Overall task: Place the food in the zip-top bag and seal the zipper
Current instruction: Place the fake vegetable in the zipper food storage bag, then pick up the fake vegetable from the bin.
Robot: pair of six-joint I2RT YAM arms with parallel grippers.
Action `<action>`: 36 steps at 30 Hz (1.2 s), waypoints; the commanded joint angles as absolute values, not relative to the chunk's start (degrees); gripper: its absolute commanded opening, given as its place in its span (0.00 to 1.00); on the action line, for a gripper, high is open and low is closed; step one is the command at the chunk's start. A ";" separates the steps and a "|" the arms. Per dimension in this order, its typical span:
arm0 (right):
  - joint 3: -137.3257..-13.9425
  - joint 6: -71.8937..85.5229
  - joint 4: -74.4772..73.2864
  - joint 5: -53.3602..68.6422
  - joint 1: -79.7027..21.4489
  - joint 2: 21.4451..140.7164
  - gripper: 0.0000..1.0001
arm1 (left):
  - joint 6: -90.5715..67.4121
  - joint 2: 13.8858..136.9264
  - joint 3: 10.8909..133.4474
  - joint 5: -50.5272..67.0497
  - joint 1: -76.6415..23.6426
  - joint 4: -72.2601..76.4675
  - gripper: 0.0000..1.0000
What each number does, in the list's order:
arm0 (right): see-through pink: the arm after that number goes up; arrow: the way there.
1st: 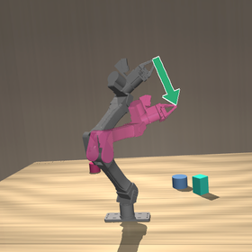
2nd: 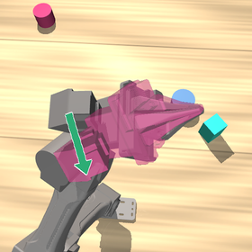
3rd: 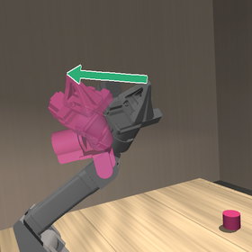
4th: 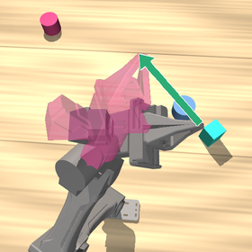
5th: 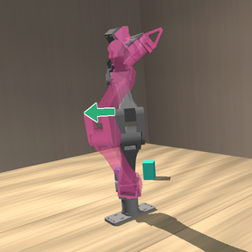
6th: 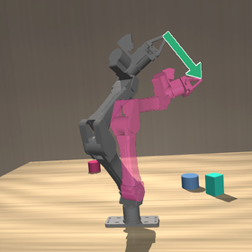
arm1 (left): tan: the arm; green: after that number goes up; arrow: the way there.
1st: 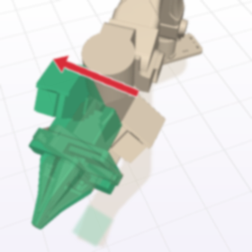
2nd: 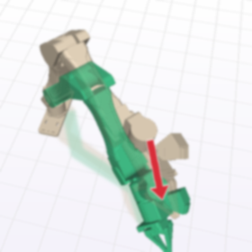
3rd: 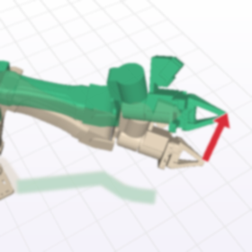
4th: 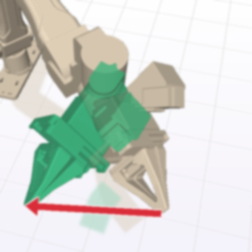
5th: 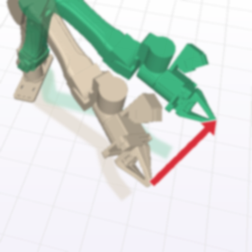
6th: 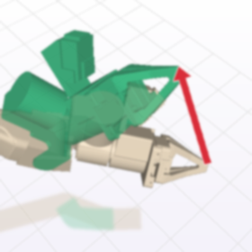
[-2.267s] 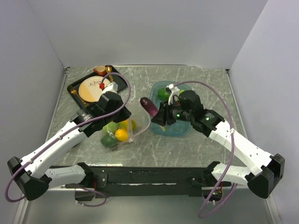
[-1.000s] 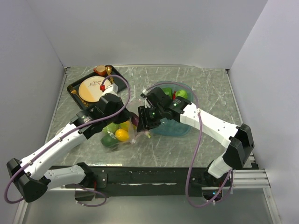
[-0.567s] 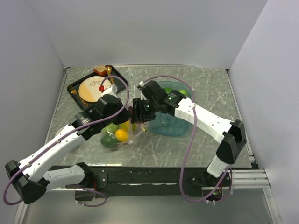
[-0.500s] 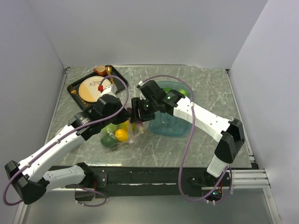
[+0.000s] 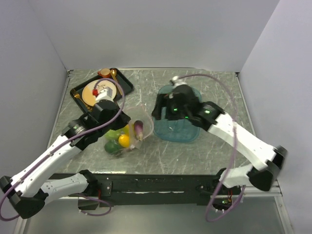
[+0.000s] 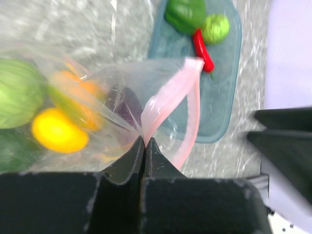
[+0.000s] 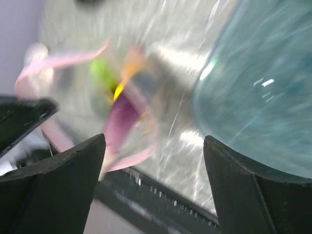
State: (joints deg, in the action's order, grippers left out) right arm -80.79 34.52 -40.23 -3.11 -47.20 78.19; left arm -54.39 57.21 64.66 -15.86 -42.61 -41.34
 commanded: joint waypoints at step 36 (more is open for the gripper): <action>-79.19 17.14 -29.80 -10.99 -20.30 106.33 0.92 | -52.74 56.08 73.31 -20.48 -39.20 -45.18 0.01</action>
State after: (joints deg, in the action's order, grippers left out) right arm -75.81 20.23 -32.58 -9.52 -20.78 103.59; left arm -55.11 60.36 74.94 -22.87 -39.40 -52.03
